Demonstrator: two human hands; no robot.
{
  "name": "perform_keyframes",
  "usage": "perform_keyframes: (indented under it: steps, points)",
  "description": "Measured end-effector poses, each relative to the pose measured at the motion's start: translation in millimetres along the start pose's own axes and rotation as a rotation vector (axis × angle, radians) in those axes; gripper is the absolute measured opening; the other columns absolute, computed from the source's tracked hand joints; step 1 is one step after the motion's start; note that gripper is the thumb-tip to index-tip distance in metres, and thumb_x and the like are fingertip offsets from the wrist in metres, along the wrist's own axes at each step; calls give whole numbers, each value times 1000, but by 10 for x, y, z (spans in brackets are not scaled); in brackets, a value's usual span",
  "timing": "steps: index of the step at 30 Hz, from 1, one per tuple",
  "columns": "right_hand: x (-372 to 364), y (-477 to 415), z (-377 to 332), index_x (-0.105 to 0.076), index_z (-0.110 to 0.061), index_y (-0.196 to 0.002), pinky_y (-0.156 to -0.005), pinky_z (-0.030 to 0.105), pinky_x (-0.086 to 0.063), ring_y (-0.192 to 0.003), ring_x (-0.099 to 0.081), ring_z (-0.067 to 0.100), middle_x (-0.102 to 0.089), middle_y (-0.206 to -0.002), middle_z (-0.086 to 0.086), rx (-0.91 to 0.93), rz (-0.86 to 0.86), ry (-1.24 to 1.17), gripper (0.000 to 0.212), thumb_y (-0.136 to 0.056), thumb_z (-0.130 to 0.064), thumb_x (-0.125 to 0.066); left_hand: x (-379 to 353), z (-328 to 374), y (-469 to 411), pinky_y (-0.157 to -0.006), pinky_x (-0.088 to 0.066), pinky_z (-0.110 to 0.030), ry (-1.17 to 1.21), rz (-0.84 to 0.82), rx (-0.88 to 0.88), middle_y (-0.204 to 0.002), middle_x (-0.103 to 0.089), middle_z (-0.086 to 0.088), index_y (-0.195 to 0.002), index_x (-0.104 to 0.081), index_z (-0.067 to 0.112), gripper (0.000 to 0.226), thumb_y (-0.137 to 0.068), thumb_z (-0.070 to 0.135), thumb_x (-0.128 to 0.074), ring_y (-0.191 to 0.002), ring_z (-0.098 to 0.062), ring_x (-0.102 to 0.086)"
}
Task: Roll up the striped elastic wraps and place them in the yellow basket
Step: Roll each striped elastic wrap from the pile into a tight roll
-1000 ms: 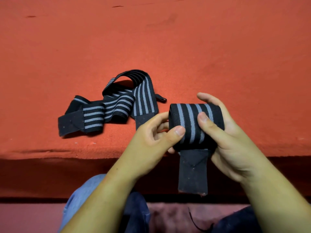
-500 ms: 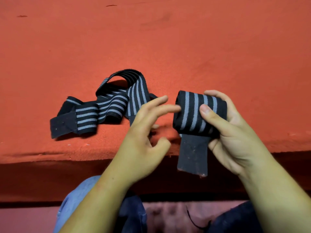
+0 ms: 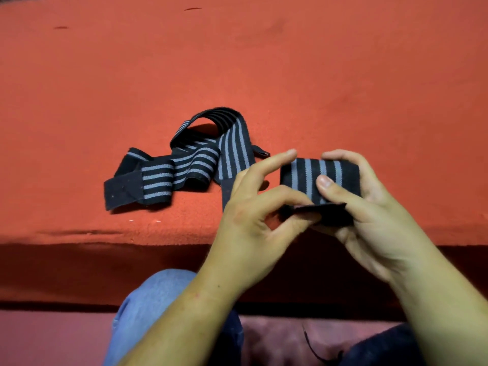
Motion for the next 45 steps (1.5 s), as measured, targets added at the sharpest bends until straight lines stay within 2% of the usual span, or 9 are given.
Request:
perform_keyframes:
  steps: [4,10,14,18,22,29,34,39,45]
  points:
    - [-49,5,14,-62,-30,-116,-67,28,-60,-90,-73,19,-75,-106,5,-16,-17,-19,32,-86,-21,-66,11,-46,19,-107,-45,-38,30,57,56,-142,-58,12,-93,-76,21,11,-87,30,-77,-132,-18,-55]
    - [-67,9,57,-64,-29,-111,-72,36,-62,-89,-73,16,-75,-103,4,-51,-9,-61,25,-88,-38,-61,5,-91,18,-103,-45,-34,29,68,81,-132,-61,18,-91,-72,25,7,-89,30,-77,-127,-18,-54]
    - [-107,22,64,-64,-29,-116,-73,36,-62,-95,-74,17,-75,-109,3,-67,-53,-55,62,-68,-65,-82,15,-106,16,-102,-44,-33,35,94,80,-128,-62,18,-91,-71,23,10,-90,33,-73,-124,-18,-55]
    - [-138,42,58,-61,-28,-122,-71,29,-61,-94,-75,19,-77,-106,3,-55,-78,-53,82,-53,-43,-101,15,-131,23,-101,-47,-40,50,95,83,-129,-61,18,-93,-71,21,12,-91,33,-72,-125,-20,-56]
    - [-130,49,18,-57,-22,-126,-68,25,-60,-86,-74,16,-76,-97,0,-21,-38,-30,62,-71,-10,-82,16,-132,18,-104,-45,-39,75,89,81,-128,-62,15,-98,-70,25,11,-91,33,-70,-125,-22,-57]
    - [-92,27,34,-64,-31,-117,-75,31,-62,-93,-73,19,-75,-105,2,3,-13,82,56,-64,-27,-84,48,-168,-3,-105,-46,-43,82,81,114,-129,-60,11,-114,-69,28,24,-92,24,-75,-130,-18,-55]
    - [-135,48,38,-66,-33,-113,-74,31,-62,-94,-74,21,-76,-106,3,-15,-66,52,43,-73,-24,-78,-69,-369,50,-107,-51,-41,394,7,369,-138,-59,12,-139,-54,36,57,-87,28,-77,-130,-18,-59]
    - [-143,60,-9,-64,-30,-112,-69,27,-60,-88,-72,16,-74,-99,-2,29,-67,67,36,-79,-18,-72,-129,-408,57,-96,-54,-25,525,-50,445,-130,-66,1,-144,-50,33,64,-86,37,-74,-119,-11,-67]
    - [-122,51,-21,-65,-38,-113,-77,29,-59,-94,-71,17,-71,-105,-4,98,-72,211,36,-83,-27,-81,-66,-399,22,-89,-55,-21,513,-1,441,-122,-72,-1,-133,-60,20,46,-89,21,-73,-110,-11,-71]
Point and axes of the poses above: each hand's wrist, its own y-axis away from the middle knuckle, its own x-axis out of the back of the hand, z = x × y, the point moved 8 cm from there along -y, towards the middle knuckle
